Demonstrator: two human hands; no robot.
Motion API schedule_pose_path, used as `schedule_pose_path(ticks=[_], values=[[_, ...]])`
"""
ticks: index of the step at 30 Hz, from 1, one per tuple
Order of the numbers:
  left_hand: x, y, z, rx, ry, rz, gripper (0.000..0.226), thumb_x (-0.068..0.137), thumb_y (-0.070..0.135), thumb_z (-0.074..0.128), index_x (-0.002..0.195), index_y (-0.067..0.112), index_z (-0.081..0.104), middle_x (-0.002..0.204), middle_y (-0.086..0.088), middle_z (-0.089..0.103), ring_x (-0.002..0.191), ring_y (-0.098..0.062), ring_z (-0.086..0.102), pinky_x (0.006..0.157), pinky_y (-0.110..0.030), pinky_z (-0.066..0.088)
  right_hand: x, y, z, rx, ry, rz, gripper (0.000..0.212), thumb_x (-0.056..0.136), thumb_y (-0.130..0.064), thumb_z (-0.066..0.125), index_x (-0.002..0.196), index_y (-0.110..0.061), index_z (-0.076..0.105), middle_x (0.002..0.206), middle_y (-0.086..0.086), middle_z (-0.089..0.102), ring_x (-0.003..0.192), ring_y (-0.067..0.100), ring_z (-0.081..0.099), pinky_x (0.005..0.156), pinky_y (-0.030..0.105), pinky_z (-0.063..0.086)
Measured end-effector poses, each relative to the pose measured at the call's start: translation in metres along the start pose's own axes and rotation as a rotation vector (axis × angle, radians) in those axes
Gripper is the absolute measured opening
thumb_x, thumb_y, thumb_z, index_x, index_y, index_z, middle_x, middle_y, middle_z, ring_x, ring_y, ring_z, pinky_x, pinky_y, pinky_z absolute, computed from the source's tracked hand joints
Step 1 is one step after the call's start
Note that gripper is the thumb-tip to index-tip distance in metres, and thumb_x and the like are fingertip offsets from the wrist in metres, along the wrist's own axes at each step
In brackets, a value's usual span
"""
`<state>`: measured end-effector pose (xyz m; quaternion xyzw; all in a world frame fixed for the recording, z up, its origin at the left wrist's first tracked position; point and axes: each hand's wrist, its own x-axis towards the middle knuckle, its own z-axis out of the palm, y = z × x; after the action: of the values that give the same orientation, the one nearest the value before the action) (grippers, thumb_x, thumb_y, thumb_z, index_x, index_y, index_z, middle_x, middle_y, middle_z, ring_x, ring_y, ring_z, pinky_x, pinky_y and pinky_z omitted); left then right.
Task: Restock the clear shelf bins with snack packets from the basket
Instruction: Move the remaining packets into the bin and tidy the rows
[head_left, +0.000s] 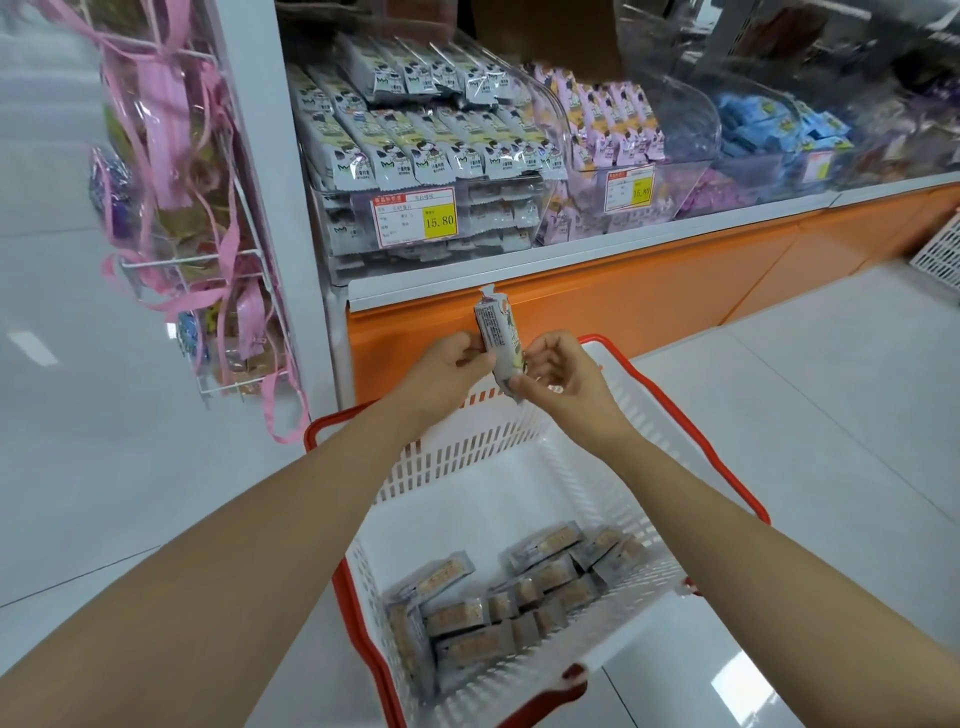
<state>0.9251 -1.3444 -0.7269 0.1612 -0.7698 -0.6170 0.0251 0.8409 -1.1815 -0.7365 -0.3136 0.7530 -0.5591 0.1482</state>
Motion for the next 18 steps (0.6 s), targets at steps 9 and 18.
schedule_pose_path(ticks=[9, 18], values=[[-0.004, 0.029, -0.019, 0.516, 0.76, 0.719, 0.021, 0.092, 0.013, 0.047, 0.106, 0.012, 0.063, 0.098, 0.002, 0.055, 0.091, -0.008, 0.049, 0.079, -0.018, 0.039, 0.005, -0.045, -0.025, -0.17, 0.15, -0.288, 0.028, 0.08, -0.011, 0.072, 0.103, -0.02, 0.057, 0.088, 0.0, 0.056, 0.078, 0.015, 0.049, 0.074, 0.023, 0.043], [-0.017, 0.057, -0.031, 0.544, 0.91, 0.737, 0.04, 0.085, 0.013, 0.052, 0.125, 0.008, 0.058, 0.118, -0.009, 0.058, 0.113, -0.024, 0.05, 0.1, -0.033, 0.036, 0.021, -0.1, -0.024, -0.277, 0.203, -0.503, 0.026, 0.081, -0.001, 0.069, 0.101, -0.012, 0.057, 0.089, 0.006, 0.056, 0.078, 0.023, 0.049, 0.073, 0.026, 0.042]])
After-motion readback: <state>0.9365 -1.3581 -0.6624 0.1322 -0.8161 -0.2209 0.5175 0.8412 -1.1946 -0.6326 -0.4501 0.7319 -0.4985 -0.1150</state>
